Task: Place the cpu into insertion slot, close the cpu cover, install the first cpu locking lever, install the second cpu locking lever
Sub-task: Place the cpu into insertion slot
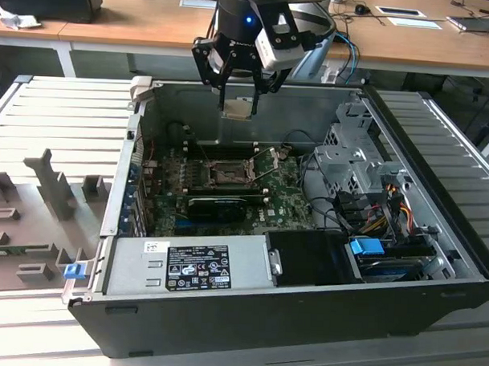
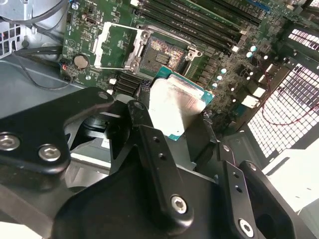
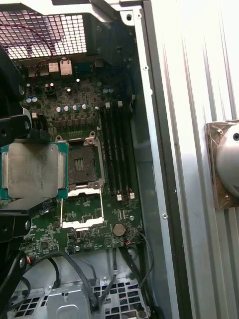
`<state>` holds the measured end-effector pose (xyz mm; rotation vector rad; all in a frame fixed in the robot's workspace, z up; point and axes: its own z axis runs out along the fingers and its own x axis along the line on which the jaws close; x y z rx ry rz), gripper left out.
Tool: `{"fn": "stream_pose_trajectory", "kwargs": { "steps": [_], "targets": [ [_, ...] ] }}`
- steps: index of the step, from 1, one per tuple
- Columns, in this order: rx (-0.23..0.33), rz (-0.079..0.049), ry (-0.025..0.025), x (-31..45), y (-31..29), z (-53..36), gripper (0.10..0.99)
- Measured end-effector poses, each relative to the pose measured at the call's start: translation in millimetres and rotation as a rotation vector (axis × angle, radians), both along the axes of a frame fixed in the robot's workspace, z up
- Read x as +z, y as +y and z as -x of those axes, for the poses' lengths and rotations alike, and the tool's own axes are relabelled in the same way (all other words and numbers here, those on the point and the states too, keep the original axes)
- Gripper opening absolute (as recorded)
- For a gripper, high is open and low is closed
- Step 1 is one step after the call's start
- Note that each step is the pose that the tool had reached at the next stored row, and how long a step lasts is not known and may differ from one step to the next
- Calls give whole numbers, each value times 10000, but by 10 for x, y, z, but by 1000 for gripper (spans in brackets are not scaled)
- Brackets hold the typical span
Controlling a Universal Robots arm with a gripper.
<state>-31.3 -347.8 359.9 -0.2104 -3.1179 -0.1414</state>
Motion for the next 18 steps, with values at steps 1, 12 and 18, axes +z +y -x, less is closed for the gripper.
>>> {"fn": "stream_pose_trajectory", "kwargs": {
  "steps": [1, 12, 18],
  "targets": [
    [-33, 0, 0, 0, 0, 0, 529],
    [-516, 0, 0, -1, 0, 0, 529],
    [-817, 0, 0, -1, 0, 0, 529]
  ]
}}
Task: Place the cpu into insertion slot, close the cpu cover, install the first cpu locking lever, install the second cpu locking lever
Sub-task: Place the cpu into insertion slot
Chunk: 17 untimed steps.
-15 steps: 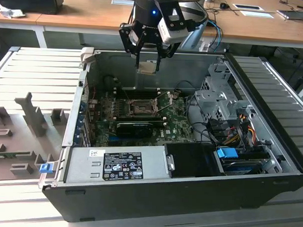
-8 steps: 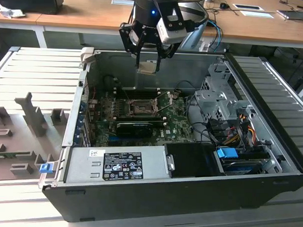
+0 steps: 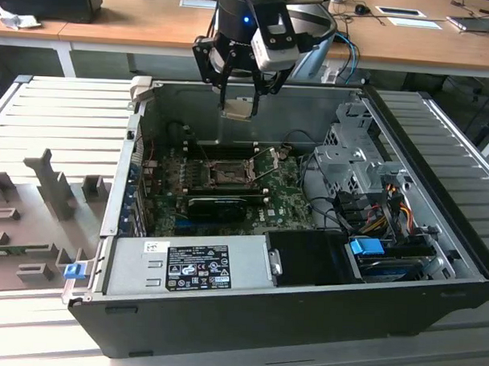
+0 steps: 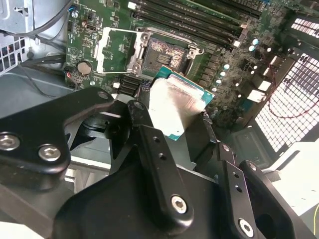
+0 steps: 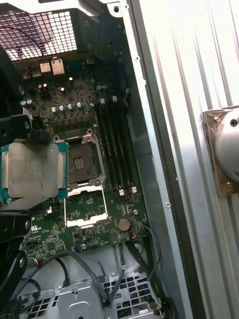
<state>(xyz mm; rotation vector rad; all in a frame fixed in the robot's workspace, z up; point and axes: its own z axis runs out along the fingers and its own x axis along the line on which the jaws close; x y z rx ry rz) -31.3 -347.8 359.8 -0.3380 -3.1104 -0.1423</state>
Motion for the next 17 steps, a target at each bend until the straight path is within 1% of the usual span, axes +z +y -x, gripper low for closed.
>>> {"fn": "stream_pose_trajectory", "kwargs": {
  "steps": [7, 13, 14, 15, 17],
  "targets": [
    [-292, 0, 0, -1, 0, 0, 529],
    [-657, 1, 0, -1, 0, 0, 529],
    [-744, 0, 0, -1, 0, 0, 529],
    [-1113, 1, 0, -3, 0, 0, 529],
    [-1471, 1, 0, -5, 0, 0, 529]
  ]
}}
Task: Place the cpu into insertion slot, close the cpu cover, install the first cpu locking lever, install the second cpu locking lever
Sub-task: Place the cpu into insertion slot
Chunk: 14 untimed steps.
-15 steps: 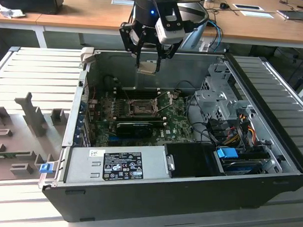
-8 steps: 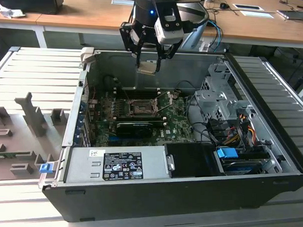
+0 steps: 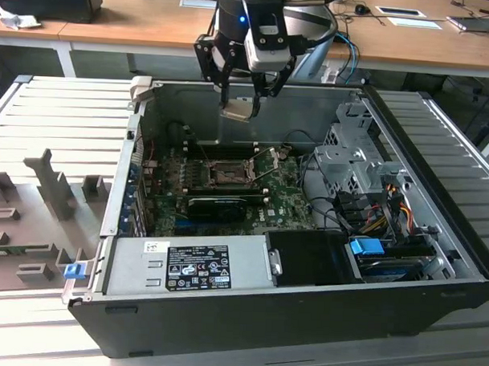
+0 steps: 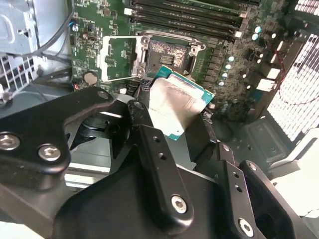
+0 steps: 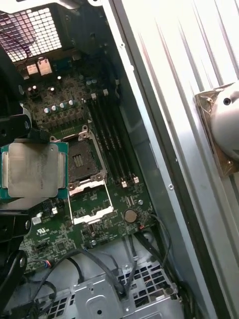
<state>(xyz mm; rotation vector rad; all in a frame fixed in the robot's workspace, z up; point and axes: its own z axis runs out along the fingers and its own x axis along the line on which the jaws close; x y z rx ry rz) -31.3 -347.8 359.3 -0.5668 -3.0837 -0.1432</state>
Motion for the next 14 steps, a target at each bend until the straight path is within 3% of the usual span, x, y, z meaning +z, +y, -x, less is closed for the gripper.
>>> {"fn": "stream_pose_trajectory", "kwargs": {
  "steps": [7, 14],
  "targets": [
    [-1077, 11, 0, -7, 1, -4, 529],
    [-1159, 12, 0, -25, 1, -4, 529]
  ]
}}
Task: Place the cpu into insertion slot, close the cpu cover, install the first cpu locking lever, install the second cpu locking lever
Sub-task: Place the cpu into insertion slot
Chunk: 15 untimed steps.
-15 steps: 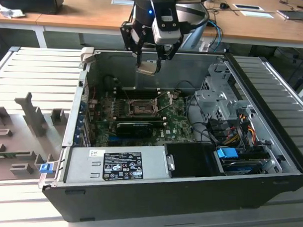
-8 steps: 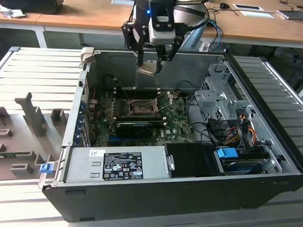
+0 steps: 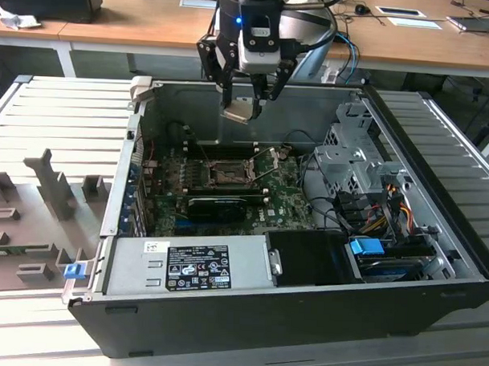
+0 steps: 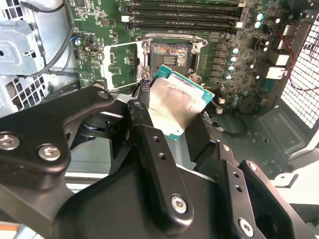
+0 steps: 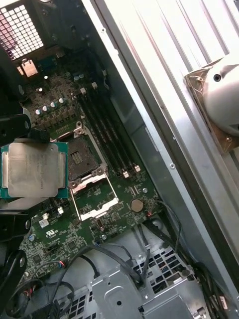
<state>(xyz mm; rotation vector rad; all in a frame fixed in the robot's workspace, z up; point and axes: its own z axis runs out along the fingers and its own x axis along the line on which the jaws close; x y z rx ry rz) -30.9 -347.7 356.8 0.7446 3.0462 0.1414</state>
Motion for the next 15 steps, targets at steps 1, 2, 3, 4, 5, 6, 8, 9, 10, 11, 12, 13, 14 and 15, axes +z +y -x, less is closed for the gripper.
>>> {"fn": "stream_pose_trajectory", "kwargs": {
  "steps": [1, 2, 3, 4, 5, 6, 8, 9, 10, 11, 12, 13, 14, 15],
  "targets": [
    [0, 0, 0, -2, 0, 0, 529],
    [0, 0, 0, -5, 0, 0, 529],
    [0, 1, 1, -6, 0, 0, 529],
    [0, 0, 0, -8, 0, 0, 529],
    [0, 0, 0, -10, 0, 0, 529],
    [0, -1, 0, -12, 0, 0, 529],
    [-1, 7, 0, -19, 0, 0, 529],
    [-10, 14, 0, -20, 0, 0, 529],
    [-31, 15, 0, -20, 0, 0, 529],
    [-46, 15, 0, -20, 0, 0, 529],
    [-73, 16, 0, -21, 0, 0, 529],
    [-113, 16, 0, -21, 0, 0, 529],
    [-144, 16, 1, -21, 0, 0, 529],
    [-166, 16, 0, -21, 0, 0, 529]
  ]
}}
